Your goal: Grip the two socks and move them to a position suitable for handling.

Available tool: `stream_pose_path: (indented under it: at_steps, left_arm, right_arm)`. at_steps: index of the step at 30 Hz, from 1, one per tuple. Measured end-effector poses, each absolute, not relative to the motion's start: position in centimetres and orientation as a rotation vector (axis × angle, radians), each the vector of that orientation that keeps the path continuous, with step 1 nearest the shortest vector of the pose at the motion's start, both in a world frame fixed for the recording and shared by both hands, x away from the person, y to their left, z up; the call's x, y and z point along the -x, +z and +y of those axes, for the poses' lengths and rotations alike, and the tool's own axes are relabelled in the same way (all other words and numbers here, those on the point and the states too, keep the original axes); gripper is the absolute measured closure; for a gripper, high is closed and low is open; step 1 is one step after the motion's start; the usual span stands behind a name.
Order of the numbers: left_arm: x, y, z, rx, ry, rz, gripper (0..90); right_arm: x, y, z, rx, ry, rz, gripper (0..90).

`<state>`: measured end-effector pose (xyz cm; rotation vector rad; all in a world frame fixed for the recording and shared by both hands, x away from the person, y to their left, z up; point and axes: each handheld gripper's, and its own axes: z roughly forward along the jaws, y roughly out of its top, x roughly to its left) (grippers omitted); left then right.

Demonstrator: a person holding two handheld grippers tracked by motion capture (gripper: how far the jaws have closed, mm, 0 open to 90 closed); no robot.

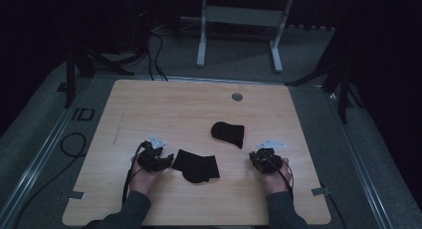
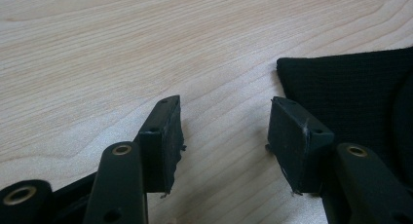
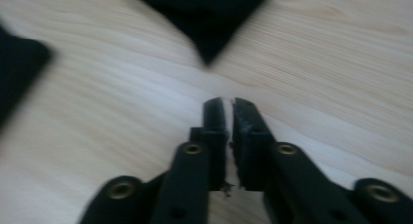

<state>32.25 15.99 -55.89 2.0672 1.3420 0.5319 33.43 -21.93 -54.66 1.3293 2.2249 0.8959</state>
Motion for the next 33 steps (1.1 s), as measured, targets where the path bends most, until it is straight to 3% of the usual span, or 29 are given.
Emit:
stream_pose_path:
  at_steps: [1,11,18,26,33]
  left_arm:
    - [-32.3,-55.9,16.0,-2.068,0.533,1.342,47.2]
    - [-32.3,-55.9,15.7,-2.071,0.533,1.336,49.7]
    - [-32.2,-55.8,15.6,-2.075,0.529,1.336,52.7]
    - [-31.7,-55.0,15.0,-2.044,0.539,1.256,60.8]
    - [-30.9,-54.7,13.3,-2.083,0.542,1.077,80.2]
  right_arm:
    - [-33.1,-54.4,-21.0,-1.281,0.918,2.258,89.4]
    - [-30.3,-53.4,-14.1,-0.980,1.050,2.467,89.7]
    - [-29.4,-54.3,-11.8,-0.896,1.003,2.569,89.7]
    - [-30.1,-55.2,-12.1,-0.964,0.986,2.626,89.8]
    - [-30.2,-55.2,-12.2,-0.969,0.993,2.639,89.8]
